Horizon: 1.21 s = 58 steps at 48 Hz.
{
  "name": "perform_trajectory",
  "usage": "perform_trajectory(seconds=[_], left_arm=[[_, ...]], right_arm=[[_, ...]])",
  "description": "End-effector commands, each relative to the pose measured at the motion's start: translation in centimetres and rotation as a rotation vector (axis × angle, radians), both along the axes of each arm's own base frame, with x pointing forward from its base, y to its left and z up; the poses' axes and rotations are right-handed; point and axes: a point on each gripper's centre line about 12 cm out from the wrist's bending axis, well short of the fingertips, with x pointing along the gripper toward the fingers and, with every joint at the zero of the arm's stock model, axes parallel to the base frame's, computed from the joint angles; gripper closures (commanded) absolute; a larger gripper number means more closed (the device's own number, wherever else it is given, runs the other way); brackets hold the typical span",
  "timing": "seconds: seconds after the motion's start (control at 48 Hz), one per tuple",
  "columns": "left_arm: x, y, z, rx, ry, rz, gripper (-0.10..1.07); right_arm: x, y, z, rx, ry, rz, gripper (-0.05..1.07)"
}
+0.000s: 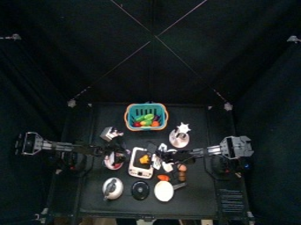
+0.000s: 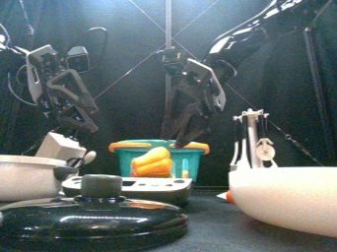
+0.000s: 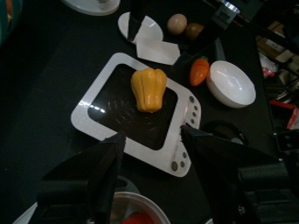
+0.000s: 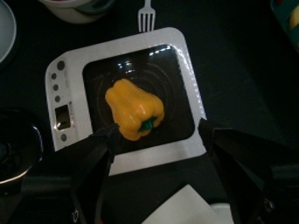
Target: Reorient squash on stove
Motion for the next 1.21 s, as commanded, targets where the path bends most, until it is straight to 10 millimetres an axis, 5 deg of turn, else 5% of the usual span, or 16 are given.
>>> perform_trajectory(seconds=[0.0,0.354,0.562,0.771,0.979,1.188], left_arm=[[1.3,-0.3,0.7,-0.008,-0.024,-0.012,0.08],[6.3,-0.2,-0.9,-0.037,0.028,-0.013,0.08],[7.6,0.2,-2.0,-0.05,0.058,0.004,0.1],[7.7,0.0,-1.9,-0.052,0.057,0.0,0.15],[7.5,-0.1,-2.2,-0.063,0.066,0.006,0.33],[7.4,-0.8,-2.3,-0.112,0.07,0.031,0.4]], right_arm=[[-0.7,0.1,2.3,0.009,-0.076,0.017,0.02],[-2.2,1.8,0.9,0.027,-0.194,0.206,0.03],[-2.3,1.8,0.4,0.024,-0.19,0.225,0.13],[-2.3,-0.8,0.1,0.03,-0.188,0.147,0.35],[-1.7,-3.4,-1.5,0.045,-0.163,0.077,0.58],[-0.9,-4.0,-2.8,0.096,-0.19,0.067,0.63]])
